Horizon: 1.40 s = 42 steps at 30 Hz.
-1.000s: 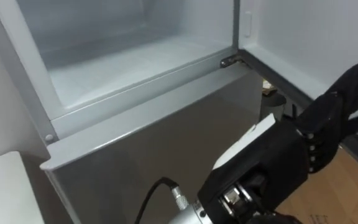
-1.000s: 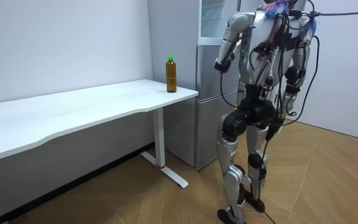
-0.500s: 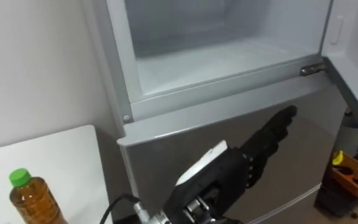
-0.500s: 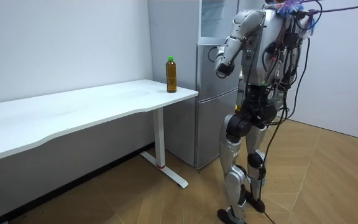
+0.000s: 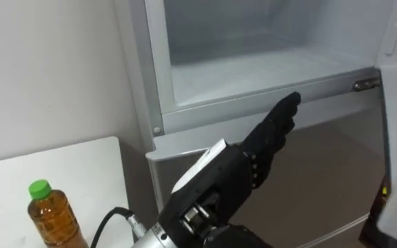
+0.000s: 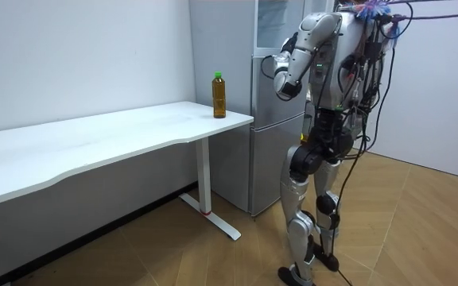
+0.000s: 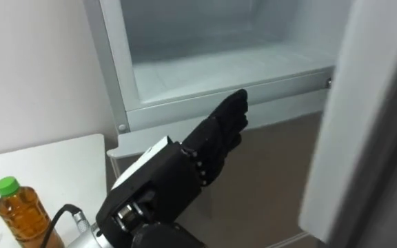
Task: Put the bottle in the upper fridge
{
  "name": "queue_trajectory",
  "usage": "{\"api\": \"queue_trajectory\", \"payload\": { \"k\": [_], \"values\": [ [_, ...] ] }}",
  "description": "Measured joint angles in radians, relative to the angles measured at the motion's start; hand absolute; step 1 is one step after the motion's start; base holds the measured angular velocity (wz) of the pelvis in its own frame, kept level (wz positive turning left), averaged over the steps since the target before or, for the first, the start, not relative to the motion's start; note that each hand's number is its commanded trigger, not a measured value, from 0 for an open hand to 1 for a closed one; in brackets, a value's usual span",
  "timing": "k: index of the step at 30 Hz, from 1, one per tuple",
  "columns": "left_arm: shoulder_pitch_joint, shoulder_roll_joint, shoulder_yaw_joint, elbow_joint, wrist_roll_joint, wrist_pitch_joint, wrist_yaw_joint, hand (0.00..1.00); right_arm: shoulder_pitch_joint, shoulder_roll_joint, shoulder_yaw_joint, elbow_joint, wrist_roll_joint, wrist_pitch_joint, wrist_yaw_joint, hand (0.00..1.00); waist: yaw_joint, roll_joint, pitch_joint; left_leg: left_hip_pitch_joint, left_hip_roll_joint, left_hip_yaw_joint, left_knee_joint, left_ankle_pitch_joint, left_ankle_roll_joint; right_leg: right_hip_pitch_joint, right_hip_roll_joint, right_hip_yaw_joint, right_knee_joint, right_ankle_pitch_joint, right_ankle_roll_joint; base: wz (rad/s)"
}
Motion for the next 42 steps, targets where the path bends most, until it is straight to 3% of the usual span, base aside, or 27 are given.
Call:
{"api": "queue_trajectory", "payload": {
  "k": [7, 14, 20, 24, 29, 33, 38, 42],
  "values": [
    [0.0, -0.012, -0.002, 0.0, 0.0, -0.002, 0.009, 0.0, 0.005, -0.006, -0.037, 0.001, 0.002, -0.008, 0.015, 0.0, -0.027, 0.024, 0.001, 0.001, 0.002, 0.006, 0.003, 0.0, -0.001, -0.015, 0.001, 0.007, 0.0, -0.003, -0.003, -0.04],
    [-0.013, -0.013, -0.026, 0.0, -0.001, -0.002, 0.008, 0.0, 0.006, -0.012, -0.043, 0.009, 0.042, -0.01, 0.03, 0.0, -0.074, 0.022, 0.0023, 0.002, 0.001, 0.02, 0.002, 0.001, -0.001, -0.017, 0.002, 0.025, 0.003, -0.002, -0.003, -0.08],
    [-0.037, -0.026, -0.074, -0.004, -0.001, -0.002, 0.001, 0.0, 0.001, -0.012, -0.038, 0.01, 0.062, -0.01, 0.029, 0.0, -0.105, 0.017, 0.005, 0.015, 0.004, 0.068, 0.006, 0.001, -0.001, -0.017, 0.003, 0.062, -0.001, -0.002, -0.003, -0.21],
    [-0.068, -0.032, -0.098, -0.002, -0.003, -0.002, 0.014, 0.0, 0.003, -0.014, -0.025, 0.01, 0.082, -0.01, 0.021, 0.0, -0.11, 0.016, 0.0065, 0.046, 0.006, 0.101, -0.014, 0.001, -0.001, -0.018, 0.011, 0.115, -0.001, -0.002, -0.003, -0.36],
    [-0.13, -0.039, -0.139, 0.016, -0.014, -0.002, 0.02, 0.0, 0.012, -0.035, -0.027, 0.01, 0.103, -0.01, 0.008, 0.0, -0.147, 0.018, 0.007, 0.056, 0.008, 0.153, -0.019, 0.0, -0.001, -0.032, 0.016, 0.163, 0.002, -0.002, -0.002, -0.3],
    [-0.168, -0.067, -0.148, 0.063, -0.074, -0.002, 0.014, 0.0, 0.031, -0.053, -0.037, 0.018, 0.126, -0.01, -0.011, 0.0, -0.188, 0.026, 0.0128, 0.065, 0.015, 0.206, -0.019, 0.0, -0.002, -0.035, 0.025, 0.19, 0.006, -0.001, -0.004, -0.26],
    [-0.199, -0.094, -0.169, 0.102, -0.119, -0.006, -0.005, 0.0, 0.051, -0.053, -0.035, 0.015, 0.126, -0.007, -0.015, 0.0, -0.195, 0.042, 0.0204, 0.07, 0.027, 0.207, -0.018, -0.001, -0.003, -0.051, 0.043, 0.219, 0.02, 0.004, -0.012, -0.32],
    [-0.209, -0.1, -0.206, 0.105, -0.141, -0.006, -0.023, 0.0, 0.045, -0.046, -0.024, 0.008, 0.124, -0.007, -0.032, 0.0, -0.218, 0.047, 0.0193, 0.07, 0.039, 0.211, -0.015, -0.006, -0.012, -0.062, 0.057, 0.229, 0.019, 0.009, -0.02, -0.12]
  ]
}}
